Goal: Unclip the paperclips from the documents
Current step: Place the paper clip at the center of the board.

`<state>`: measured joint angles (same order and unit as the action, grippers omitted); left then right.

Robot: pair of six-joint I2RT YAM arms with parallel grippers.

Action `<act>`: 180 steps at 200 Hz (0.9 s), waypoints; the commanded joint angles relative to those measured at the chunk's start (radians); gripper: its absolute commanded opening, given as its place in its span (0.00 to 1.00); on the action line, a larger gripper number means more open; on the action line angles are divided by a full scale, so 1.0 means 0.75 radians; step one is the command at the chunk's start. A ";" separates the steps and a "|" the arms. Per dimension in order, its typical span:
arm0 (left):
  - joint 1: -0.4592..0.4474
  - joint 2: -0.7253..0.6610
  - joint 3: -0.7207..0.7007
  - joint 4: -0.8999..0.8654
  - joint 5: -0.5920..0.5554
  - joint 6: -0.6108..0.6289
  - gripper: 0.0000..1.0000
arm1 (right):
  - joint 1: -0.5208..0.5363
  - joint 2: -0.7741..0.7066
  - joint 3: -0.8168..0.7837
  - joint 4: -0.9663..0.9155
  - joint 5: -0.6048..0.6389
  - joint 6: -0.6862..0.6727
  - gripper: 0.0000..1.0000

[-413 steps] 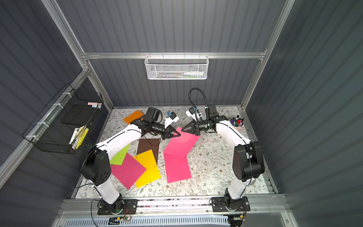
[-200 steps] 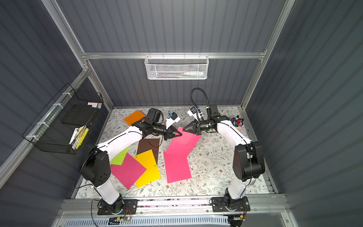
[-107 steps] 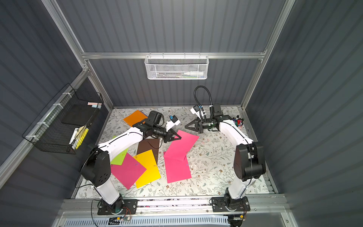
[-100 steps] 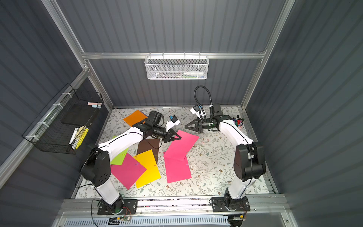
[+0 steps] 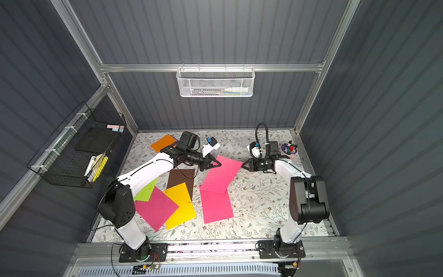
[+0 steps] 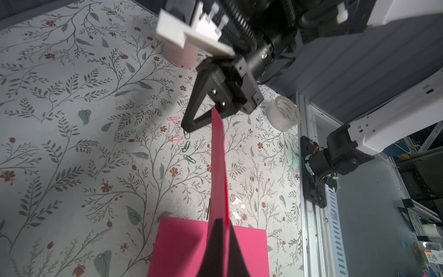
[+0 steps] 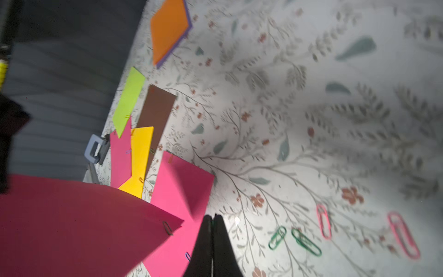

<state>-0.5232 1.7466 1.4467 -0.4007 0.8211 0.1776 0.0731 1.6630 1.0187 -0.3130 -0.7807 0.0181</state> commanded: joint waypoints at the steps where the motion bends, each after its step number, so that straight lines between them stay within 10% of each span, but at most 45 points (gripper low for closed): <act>1: -0.007 -0.009 0.055 0.003 0.008 0.019 0.00 | 0.005 0.010 -0.032 -0.063 0.234 0.120 0.00; 39: 0.004 -0.029 0.074 0.026 0.013 0.003 0.00 | 0.002 0.060 -0.018 -0.110 0.326 0.131 0.04; 78: 0.052 -0.065 0.056 0.065 0.082 -0.020 0.00 | 0.002 0.028 0.034 -0.178 0.311 0.061 0.52; 138: 0.135 -0.097 0.084 0.095 0.300 -0.016 0.00 | 0.001 -0.416 -0.305 0.415 -0.172 -0.066 0.68; 180: 0.135 -0.057 0.138 -0.025 0.356 0.083 0.00 | 0.019 -0.295 -0.220 0.670 -0.472 0.038 0.74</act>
<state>-0.4179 1.7004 1.5059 -0.3584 1.0225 0.1829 0.0757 1.3663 0.7967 0.0277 -0.9611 0.0120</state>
